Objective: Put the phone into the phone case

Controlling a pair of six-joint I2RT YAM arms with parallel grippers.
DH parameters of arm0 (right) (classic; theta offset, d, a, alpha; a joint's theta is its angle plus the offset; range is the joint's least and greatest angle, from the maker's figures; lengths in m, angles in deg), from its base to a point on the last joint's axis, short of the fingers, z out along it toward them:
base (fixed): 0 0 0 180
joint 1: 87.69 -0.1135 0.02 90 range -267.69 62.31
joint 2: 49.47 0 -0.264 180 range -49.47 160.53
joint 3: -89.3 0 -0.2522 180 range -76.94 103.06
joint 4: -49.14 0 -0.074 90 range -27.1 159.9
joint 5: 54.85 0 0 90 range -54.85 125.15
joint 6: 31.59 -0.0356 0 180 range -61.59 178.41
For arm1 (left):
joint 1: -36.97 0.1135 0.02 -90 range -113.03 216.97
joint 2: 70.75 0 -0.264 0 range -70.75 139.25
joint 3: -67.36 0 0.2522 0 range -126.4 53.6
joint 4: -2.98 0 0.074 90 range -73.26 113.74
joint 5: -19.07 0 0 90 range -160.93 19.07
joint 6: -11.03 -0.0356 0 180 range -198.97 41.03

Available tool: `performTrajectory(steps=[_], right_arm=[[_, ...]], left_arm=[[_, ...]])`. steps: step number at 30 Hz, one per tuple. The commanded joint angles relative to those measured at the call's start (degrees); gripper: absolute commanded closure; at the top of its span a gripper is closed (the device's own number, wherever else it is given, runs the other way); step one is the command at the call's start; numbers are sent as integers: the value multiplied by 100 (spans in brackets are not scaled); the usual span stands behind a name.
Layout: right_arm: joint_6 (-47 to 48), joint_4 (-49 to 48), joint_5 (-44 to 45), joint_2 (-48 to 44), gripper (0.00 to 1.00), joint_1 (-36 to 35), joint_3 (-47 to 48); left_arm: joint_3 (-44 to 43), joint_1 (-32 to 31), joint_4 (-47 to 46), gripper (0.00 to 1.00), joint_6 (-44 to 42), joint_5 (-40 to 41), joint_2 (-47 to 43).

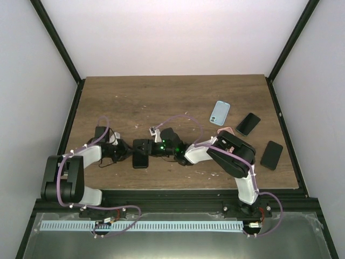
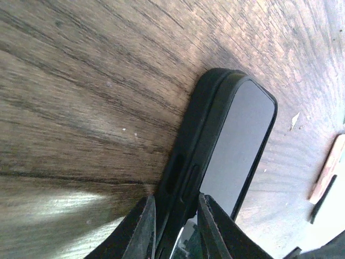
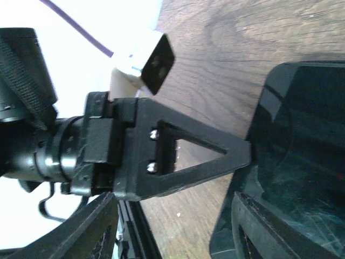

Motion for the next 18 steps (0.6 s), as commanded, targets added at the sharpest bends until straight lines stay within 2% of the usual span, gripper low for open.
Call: performTrajectory(steps=[1, 4, 7, 11, 18], right_arm=[[246, 584, 443, -275, 42, 17, 96], [405, 1217, 697, -540, 41, 139, -17], [491, 1274, 873, -835, 42, 278, -485], [753, 1316, 936, -1210, 42, 495, -973], [1389, 1976, 938, -1681, 46, 603, -1276]], left_arm=[[3, -109, 932, 76, -232, 772, -354], [36, -109, 720, 78, -222, 678, -610], [-1, -294, 602, 79, -239, 475, -205], [-7, -779, 202, 79, -30, 405, 332], [-182, -1947, -719, 87, 943, 266, 598]])
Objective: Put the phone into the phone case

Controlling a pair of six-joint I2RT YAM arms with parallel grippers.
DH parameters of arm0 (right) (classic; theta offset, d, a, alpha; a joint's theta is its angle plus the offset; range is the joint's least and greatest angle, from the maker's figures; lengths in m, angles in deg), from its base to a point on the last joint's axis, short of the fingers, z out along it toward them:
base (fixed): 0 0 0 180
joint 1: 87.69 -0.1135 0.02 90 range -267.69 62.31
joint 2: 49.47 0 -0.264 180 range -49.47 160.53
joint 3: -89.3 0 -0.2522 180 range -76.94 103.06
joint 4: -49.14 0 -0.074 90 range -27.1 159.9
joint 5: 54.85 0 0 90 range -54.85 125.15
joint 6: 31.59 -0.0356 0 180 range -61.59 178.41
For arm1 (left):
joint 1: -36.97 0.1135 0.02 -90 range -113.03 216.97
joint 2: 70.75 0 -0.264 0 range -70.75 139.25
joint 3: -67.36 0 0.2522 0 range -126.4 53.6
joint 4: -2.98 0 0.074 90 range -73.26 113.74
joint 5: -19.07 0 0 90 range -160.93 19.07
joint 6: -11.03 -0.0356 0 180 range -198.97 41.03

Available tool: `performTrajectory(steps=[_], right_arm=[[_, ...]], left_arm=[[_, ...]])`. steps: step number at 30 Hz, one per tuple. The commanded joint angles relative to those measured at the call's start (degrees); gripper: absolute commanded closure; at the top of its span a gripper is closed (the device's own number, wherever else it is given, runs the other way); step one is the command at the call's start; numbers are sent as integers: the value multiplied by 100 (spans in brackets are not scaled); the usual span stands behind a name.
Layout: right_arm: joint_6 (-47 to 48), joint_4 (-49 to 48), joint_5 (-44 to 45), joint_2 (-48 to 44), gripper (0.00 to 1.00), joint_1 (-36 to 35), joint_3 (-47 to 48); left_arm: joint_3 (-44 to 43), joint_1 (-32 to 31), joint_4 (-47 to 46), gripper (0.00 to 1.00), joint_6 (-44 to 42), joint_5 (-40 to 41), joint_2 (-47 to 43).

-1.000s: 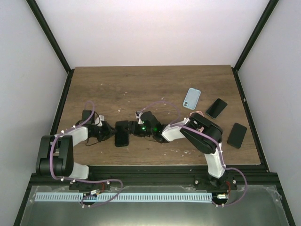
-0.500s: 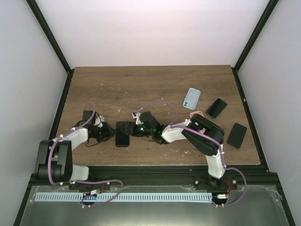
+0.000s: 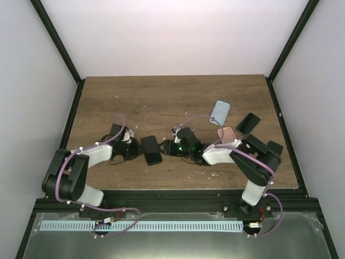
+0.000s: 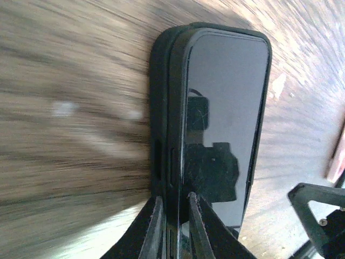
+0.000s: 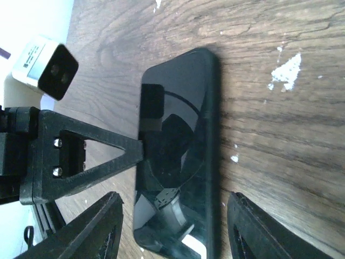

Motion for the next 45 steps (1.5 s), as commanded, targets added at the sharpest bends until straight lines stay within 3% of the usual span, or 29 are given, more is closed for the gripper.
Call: performTrajectory(steps=[1, 3, 6, 9, 11, 21, 29, 33, 37, 45], right_arm=[[597, 533, 157, -306, 47, 6, -24], [843, 548, 126, -318, 46, 94, -16], [1277, 550, -269, -125, 45, 386, 218], [1479, 1132, -396, 181, 45, 493, 709], [1315, 999, -575, 320, 45, 473, 652], [693, 523, -926, 977, 44, 247, 671], [118, -456, -1596, 1171, 44, 193, 863], [-362, -1330, -1923, 991, 44, 193, 590], [-585, -1606, -2058, 1005, 44, 192, 542], [-220, -410, -1574, 1109, 44, 193, 745]], left_arm=[[34, -802, -461, 87, 656, -236, 427], [-54, -773, -247, 85, 615, 8, 383], [-288, -614, 251, 71, 413, 307, 313], [-185, -468, -16, 64, 389, 195, 171], [-161, -463, -98, 63, 287, 173, 193], [-34, -284, -125, 82, -77, 111, 640], [395, 66, -118, 96, -135, -128, 558], [539, 204, -23, 97, -202, -137, 529], [582, 258, -66, 96, -229, -193, 520], [484, 266, -106, 94, -212, -507, 260]])
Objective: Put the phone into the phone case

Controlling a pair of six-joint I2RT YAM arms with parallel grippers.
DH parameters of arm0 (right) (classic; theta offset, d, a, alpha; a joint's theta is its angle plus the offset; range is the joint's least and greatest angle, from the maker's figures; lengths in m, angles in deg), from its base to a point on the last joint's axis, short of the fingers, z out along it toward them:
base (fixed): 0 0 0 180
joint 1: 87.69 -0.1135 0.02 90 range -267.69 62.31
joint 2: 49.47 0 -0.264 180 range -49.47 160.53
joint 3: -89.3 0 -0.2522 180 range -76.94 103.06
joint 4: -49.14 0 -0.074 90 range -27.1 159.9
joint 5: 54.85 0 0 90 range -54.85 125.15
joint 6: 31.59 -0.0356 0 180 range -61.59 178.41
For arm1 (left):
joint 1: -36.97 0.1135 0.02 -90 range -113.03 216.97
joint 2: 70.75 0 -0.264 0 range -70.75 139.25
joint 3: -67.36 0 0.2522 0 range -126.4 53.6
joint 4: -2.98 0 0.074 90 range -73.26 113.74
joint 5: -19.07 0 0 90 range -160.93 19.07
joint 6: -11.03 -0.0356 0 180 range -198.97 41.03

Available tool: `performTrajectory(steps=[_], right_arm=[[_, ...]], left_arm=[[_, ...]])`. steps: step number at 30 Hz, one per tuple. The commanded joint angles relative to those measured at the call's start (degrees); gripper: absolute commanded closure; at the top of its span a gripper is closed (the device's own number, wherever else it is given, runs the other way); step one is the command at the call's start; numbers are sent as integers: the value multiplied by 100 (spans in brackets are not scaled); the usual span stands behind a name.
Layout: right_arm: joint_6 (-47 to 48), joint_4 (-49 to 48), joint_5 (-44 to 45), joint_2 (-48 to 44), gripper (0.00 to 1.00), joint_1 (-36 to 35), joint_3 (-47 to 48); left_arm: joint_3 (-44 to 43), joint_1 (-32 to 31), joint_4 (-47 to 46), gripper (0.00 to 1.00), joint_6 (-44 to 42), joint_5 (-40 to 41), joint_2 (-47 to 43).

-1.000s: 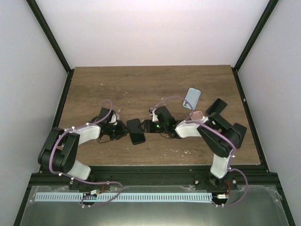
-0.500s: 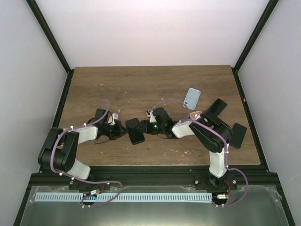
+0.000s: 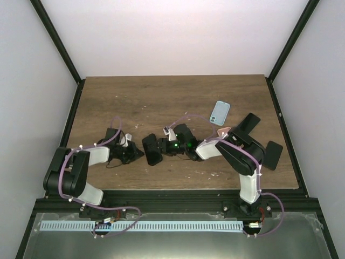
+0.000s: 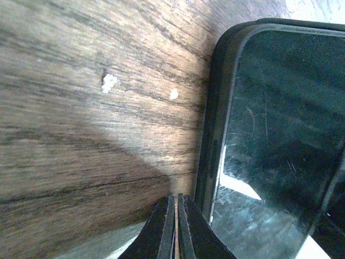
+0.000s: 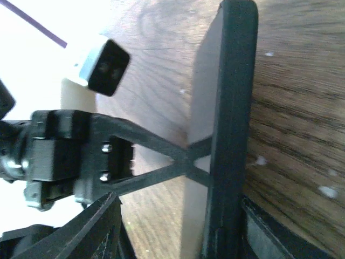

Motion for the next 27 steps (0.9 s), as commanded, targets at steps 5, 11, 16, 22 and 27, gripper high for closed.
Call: performTrajectory(steps=[5, 11, 16, 22, 27], right_arm=[[343, 698, 315, 47, 64, -23, 117], [315, 351, 183, -122, 92, 1, -102], [186, -176, -145, -670, 99, 157, -460], [93, -731, -886, -1837, 99, 323, -968], [-55, -811, -1157, -2973, 99, 343, -1061]], left_arm=[[6, -22, 709, 93, -80, 155, -226], [-67, -24, 854, 84, -63, 12, -554], [-390, -17, 1289, 61, -52, -118, -1479], [-1058, -19, 1675, 32, -246, -536, -2848], [-1217, -7, 1262, 24, -93, -1419, -3623]])
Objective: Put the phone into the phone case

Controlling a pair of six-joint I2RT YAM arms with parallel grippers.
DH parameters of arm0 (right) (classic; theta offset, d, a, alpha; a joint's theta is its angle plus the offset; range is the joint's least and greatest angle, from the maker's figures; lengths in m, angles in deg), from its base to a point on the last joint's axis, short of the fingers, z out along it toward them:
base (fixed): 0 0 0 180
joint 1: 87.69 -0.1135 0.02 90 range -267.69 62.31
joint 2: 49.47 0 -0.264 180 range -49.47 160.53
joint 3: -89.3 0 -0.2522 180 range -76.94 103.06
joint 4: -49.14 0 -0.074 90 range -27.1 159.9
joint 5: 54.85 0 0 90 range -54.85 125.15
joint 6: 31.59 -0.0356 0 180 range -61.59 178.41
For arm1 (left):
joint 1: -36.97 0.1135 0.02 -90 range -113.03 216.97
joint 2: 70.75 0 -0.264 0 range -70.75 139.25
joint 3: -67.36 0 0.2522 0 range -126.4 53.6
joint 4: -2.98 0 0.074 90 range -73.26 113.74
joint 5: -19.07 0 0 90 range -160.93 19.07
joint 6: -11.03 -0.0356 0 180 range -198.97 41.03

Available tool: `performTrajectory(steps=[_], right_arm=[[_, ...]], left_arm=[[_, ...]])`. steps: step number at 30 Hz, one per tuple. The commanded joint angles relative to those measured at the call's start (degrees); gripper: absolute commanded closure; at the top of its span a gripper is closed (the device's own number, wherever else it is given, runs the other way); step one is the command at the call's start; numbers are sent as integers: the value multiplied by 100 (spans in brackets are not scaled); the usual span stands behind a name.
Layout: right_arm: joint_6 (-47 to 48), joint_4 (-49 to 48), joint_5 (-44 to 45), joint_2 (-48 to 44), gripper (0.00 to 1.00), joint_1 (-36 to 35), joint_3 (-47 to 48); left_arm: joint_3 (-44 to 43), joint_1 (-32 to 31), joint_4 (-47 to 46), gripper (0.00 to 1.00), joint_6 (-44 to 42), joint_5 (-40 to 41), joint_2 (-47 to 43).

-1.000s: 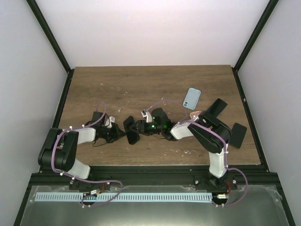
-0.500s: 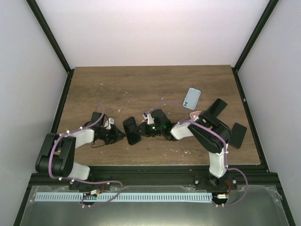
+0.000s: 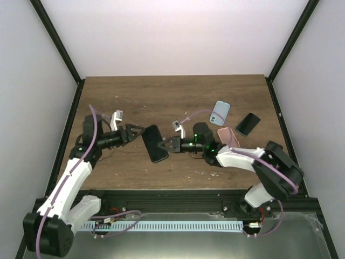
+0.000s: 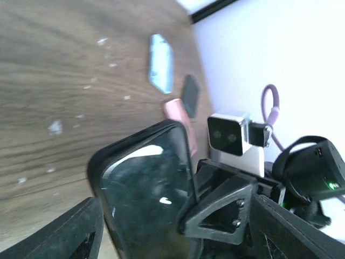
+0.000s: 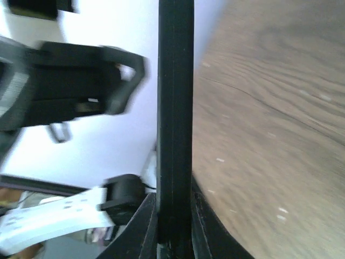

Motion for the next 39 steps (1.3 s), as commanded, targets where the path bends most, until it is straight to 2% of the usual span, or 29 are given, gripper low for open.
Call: performTrajectory(steps=[1, 9, 13, 16, 22, 26, 31, 36, 37, 39], right_arm=[[-195, -832, -539, -986, 99, 52, 75], [-1179, -1984, -913, -1545, 98, 53, 15], [-1560, -2457, -1080, -1481, 97, 37, 1], [-1748, -2730, -1061, -1443, 97, -3, -98], [-1817, -2829, -1067, -1369, 97, -123, -107], [-1763, -2721, -1023, -1324, 93, -214, -79], [-1685, -2514, -910, -1404, 80, -228, -121], [-1492, -2087, -774, -1522, 76, -228, -93], [-1488, -2070, -765, -1519, 78, -228, -93], [-1527, -2081, -736, -1507, 90, -228, -95]], left_arm=[[-22, -3, -519, 23, 248, -1033, -641], [453, -16, -2969, 20, 2004, -1842, -1359], [681, -45, -3935, 26, 2559, -1984, -1381], [728, -98, -4228, 34, 2718, -1985, -1365], [872, -175, -4676, 62, 3106, -1867, -1320], [799, -252, -4466, 80, 3024, -1843, -1288], [482, -254, -3097, 100, 2245, -1681, -1386], [205, -248, -2170, 100, 1707, -1584, -1337], [190, -254, -2161, 100, 1701, -1595, -1319], [131, -256, -2137, 100, 1694, -1636, -1272]])
